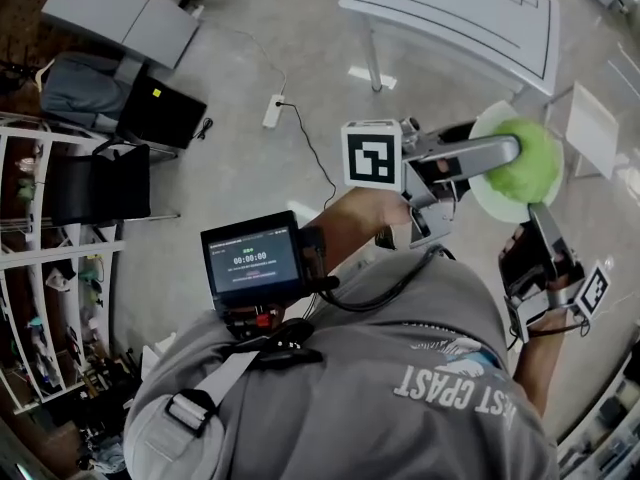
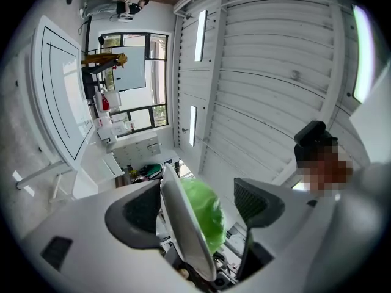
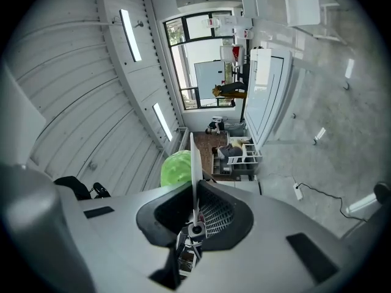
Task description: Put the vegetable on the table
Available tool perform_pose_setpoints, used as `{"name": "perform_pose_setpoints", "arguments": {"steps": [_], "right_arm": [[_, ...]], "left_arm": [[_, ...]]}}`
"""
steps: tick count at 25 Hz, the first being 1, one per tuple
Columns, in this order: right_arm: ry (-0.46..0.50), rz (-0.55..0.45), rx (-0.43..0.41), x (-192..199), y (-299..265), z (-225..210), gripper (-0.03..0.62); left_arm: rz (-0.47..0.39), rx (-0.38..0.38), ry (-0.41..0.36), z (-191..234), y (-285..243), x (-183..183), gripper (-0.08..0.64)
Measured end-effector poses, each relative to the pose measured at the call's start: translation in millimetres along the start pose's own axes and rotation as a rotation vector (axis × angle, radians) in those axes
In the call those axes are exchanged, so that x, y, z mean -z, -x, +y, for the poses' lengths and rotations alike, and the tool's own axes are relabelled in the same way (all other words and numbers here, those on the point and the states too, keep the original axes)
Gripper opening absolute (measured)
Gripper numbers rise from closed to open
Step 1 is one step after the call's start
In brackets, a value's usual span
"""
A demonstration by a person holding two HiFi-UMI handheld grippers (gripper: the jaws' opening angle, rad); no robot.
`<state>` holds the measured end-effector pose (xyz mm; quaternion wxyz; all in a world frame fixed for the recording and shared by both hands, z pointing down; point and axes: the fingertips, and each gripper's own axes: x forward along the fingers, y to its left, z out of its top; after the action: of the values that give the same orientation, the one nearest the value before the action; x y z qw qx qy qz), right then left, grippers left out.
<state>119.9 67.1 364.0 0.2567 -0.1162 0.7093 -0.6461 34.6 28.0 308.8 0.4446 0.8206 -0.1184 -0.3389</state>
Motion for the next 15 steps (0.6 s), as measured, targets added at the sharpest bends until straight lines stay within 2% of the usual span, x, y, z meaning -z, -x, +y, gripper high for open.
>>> {"name": "perform_pose_setpoints", "arguments": {"steps": [10, 15], "right_arm": [[-0.014, 0.015, -0.008, -3.2, 22.7, -17.1, 0.021], [-0.053, 0.028, -0.030, -8.0, 15.9, -20.0, 0.020]], "left_arm": [[-0.007, -0.023, -0.004, 18.3, 1.2, 25.1, 0.367], [-0.037, -0.013, -0.017, 20.3, 1.6, 19.2, 0.367]]}}
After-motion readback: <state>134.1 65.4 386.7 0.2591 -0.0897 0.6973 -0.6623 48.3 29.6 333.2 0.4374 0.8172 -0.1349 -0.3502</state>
